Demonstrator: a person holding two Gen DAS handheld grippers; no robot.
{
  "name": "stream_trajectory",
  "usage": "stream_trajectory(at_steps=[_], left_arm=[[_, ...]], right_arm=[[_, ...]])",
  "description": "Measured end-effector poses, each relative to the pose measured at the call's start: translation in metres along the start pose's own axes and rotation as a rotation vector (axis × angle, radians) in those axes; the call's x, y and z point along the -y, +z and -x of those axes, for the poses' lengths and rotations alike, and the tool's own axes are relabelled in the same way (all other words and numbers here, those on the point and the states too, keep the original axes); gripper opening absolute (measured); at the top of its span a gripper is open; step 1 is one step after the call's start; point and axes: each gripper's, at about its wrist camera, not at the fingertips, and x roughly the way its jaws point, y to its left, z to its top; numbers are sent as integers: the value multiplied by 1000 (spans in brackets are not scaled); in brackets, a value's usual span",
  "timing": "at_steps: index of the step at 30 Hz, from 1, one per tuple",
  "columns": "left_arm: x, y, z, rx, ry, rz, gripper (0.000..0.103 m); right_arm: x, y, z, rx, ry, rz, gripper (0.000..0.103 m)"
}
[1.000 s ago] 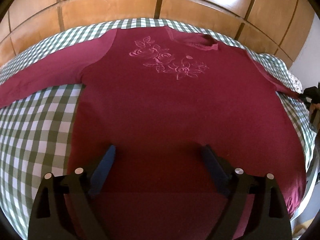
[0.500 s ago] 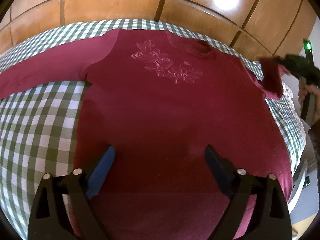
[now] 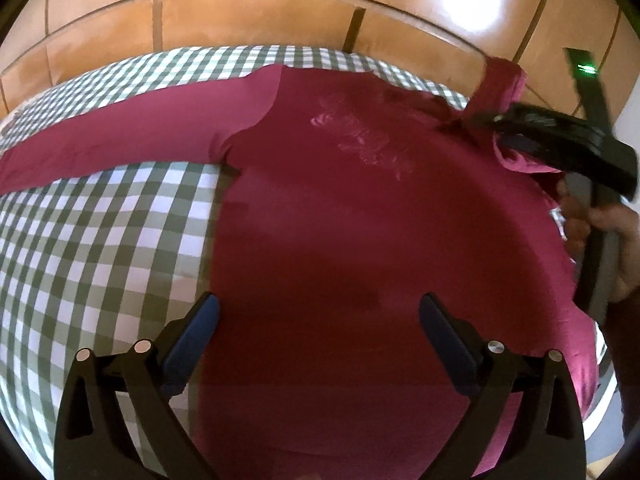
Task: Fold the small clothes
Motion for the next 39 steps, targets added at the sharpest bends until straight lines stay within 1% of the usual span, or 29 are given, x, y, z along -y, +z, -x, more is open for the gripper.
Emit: stream_trajectory(at_steps=[1,3,4,5,6,8,9,10,12,13,17,21,23,24,26,27,28,29,31,32,34,37,39], left_arm=[[-1,-2,-1,-3,7,-4,99],[-3,-7,-3,2,34,-4,99],[-5,-8,-6,-9,32,3,99],[-6,-10,-8,-13,28,7,99],[-7,-12,-9,-9,29,2,99],[-4,-18,-10,12,50,-21,99],[-2,-20,-11,21,66,-33,99],[0,-23,-12,32,79,-45,99],[1,-26,-12,62,90,-49,99],[0,-29,-12,79,92,-49,99],[-1,-30,-11,105,91,-39,99],[0,-24,-12,69,97,-34,99],[-1,-17,-11,39,80,-17,99],[-2,-13,-9,32,47,-4,99],[-4,-3,-3,31,-16,49,99],[-3,3,-1,26,-27,62,99],[-1,9,0,23,-29,63,99],[3,18,2,37,-26,53,99],[8,34,5,82,-47,45,99],[10,45,3,94,-65,56,99],[17,66,-3,90,-113,57,99],[27,98,-18,118,-173,91,99],[38,118,-37,50,-192,96,99]], right_arm=[[6,-8,7,1,15,-18,75],[14,-22,18,8,30,-42,93],[23,-31,24,19,11,-57,95],[31,-39,31,21,-16,-72,95],[49,-50,32,13,-56,-120,96],[80,-66,29,-12,-97,-222,99],[91,-74,29,-21,-107,-254,99],[103,-84,28,-2,-82,-266,100],[109,-96,35,74,-13,-269,101],[110,-95,36,76,-7,-275,101],[106,-94,35,64,-35,-253,101],[105,-93,34,64,-44,-247,101],[97,-92,31,49,-88,-216,101],[92,-91,32,39,-113,-198,101],[80,-90,24,4,-193,-139,101],[74,-90,20,-12,-233,-109,101],[73,-88,19,-18,-247,-98,101],[72,-88,18,-18,-252,-95,101],[75,-88,19,-11,-240,-103,101],[76,-89,20,-8,-234,-108,101],[78,-89,21,-4,-226,-113,101],[77,-90,21,-3,-223,-114,101],[78,-90,21,-2,-222,-115,101]])
